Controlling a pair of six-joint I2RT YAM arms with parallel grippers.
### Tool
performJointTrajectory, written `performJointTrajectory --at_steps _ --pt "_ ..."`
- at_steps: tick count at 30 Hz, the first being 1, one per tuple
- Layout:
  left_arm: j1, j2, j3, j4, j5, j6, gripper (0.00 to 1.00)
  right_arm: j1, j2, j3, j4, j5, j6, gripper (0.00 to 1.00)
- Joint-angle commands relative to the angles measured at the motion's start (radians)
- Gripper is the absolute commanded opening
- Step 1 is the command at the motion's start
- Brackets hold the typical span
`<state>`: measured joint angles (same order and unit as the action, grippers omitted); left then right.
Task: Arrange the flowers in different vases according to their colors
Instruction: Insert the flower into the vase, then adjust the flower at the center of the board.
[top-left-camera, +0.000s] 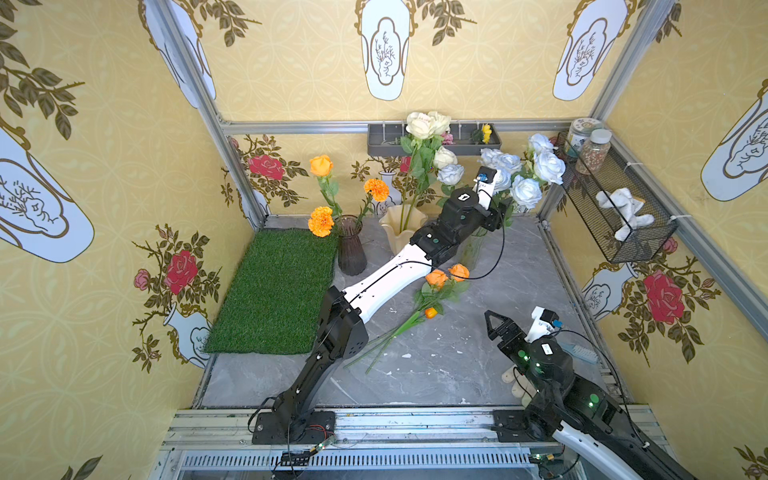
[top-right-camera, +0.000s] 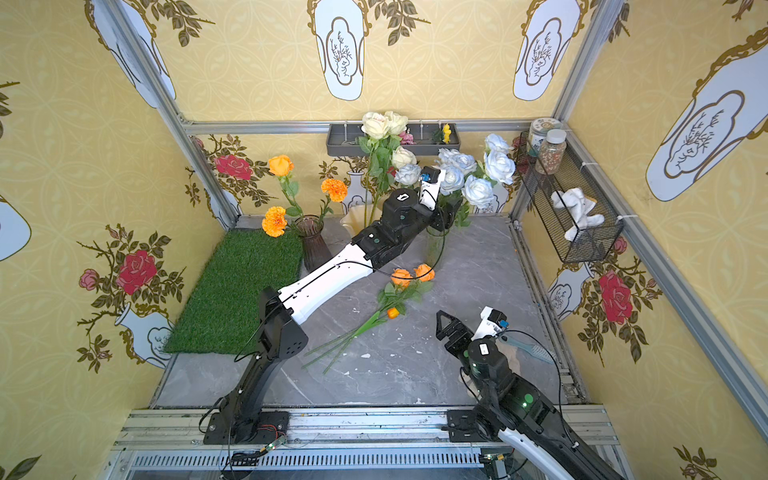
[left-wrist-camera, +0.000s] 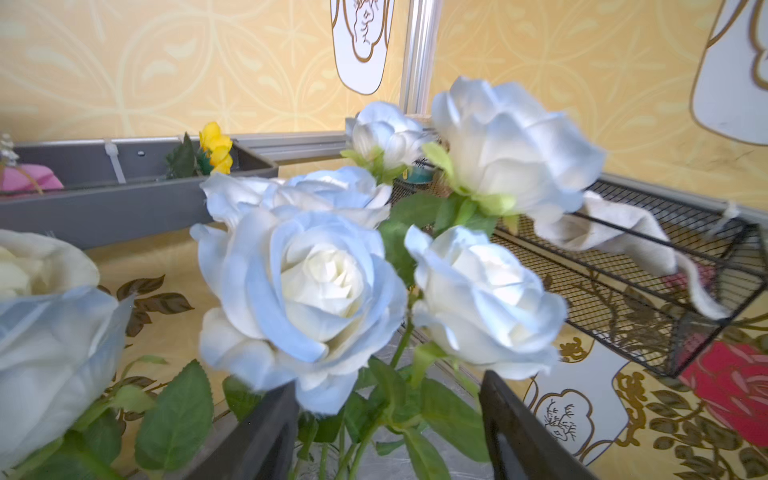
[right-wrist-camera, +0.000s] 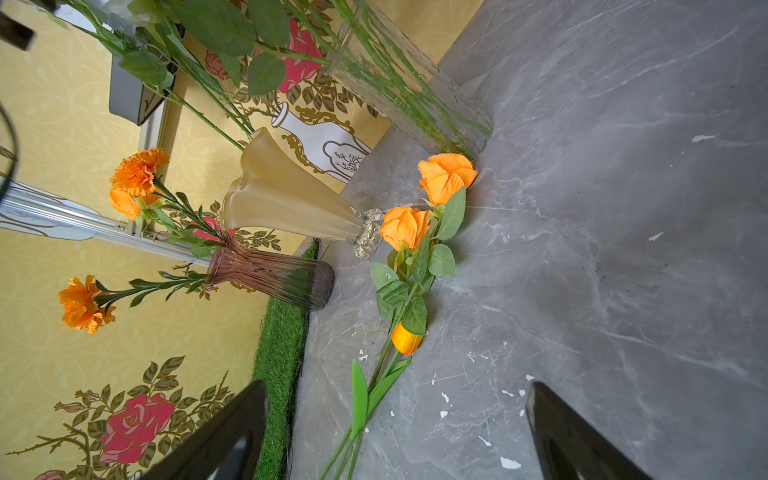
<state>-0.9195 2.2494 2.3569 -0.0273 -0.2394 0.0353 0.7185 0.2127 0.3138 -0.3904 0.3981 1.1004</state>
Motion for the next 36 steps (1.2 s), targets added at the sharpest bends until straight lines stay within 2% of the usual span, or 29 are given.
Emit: performJointTrajectory --at_steps 1,9,13,17,21,25,28,32,36 --pt "-0.022 -0.055 -0.06 0.003 -0.04 0.025 0.71 0.0 0.01 0.014 0.019 0.005 0.008 0.97" --pt "-0.08 -0.304 -0.328 0.003 -0.143 0.015 0.72 0.001 0.075 0.047 0.01 -0.033 0.001 0.97" --pt "-0.134 -0.472 -0.522 0.0 -0.223 0.006 0.78 0.0 0.123 0.075 -0.012 -0.055 -0.005 0.97" --pt "-0.157 -0.675 -0.767 -0.076 -0.279 -0.117 0.81 0.001 0.181 0.101 -0.017 -0.083 -0.013 0.97" --pt "-0.156 -0.813 -0.952 -0.255 -0.297 -0.261 0.81 0.001 0.232 0.124 -0.022 -0.097 -0.017 0.97" --pt "-0.15 -0.859 -1.072 -0.45 -0.241 -0.427 0.81 0.0 0.272 0.137 -0.023 -0.105 -0.014 0.97" --pt "-0.143 -0.876 -1.168 -0.523 -0.221 -0.522 0.79 0.001 0.292 0.142 -0.025 -0.111 -0.007 0.97" --pt "-0.087 -0.912 -1.306 -0.503 -0.133 -0.605 0.8 0.001 0.308 0.145 -0.023 -0.116 -0.002 0.97" --pt "-0.015 -0.912 -1.388 -0.467 -0.055 -0.634 0.78 0.0 0.322 0.148 -0.02 -0.119 0.002 0.97"
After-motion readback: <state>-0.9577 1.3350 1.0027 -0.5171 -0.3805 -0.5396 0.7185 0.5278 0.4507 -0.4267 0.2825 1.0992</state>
